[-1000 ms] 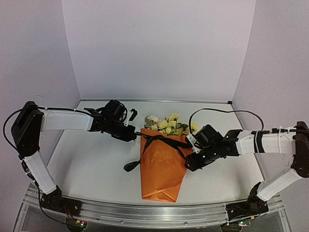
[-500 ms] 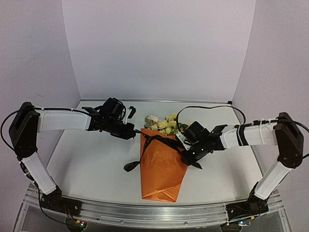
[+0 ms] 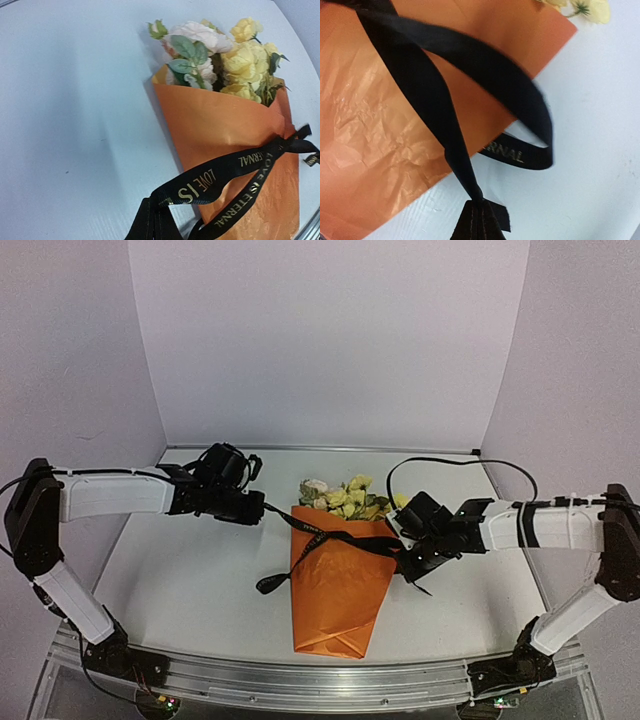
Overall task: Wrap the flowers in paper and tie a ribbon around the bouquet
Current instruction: Tie the ribbon around the folded bouquet.
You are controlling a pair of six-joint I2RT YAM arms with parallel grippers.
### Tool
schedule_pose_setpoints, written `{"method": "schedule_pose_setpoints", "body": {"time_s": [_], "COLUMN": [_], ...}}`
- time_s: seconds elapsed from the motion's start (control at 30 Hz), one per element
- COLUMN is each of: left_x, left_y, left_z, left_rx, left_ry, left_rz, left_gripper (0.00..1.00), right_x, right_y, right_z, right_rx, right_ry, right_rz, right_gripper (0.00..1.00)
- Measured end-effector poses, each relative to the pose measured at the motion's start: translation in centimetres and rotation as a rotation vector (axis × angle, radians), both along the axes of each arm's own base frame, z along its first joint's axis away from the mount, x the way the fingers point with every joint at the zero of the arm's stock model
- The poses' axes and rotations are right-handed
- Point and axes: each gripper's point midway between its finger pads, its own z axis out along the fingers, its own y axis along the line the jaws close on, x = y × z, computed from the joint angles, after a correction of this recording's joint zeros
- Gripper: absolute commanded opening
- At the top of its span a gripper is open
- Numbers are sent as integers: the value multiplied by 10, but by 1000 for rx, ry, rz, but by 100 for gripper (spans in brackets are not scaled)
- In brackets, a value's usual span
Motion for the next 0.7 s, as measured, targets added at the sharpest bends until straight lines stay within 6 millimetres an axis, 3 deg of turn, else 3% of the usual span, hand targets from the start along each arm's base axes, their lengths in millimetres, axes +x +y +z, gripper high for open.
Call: {"method": "schedule_pose_setpoints", "body": {"time_s": [0.2,0.5,0.7], "left_x": [-9,-32,-48], "left_y": [56,182,233], "left_z": [-10,-47,-59], "left_rx": [59,122,118], "left_ry": [9,124,177], "left_rz": [243,677,855], "left_gripper": [0,0,0], "right_x": [-6,-20,-25], "right_y": [-42,-112,-139], "right_z": [10,-3,-6], "right_rx": [-59,-146,-182], "right_ry": [-10,50,87], "right_rz": [-107,-313,-415], "right_gripper": [0,0,0]}}
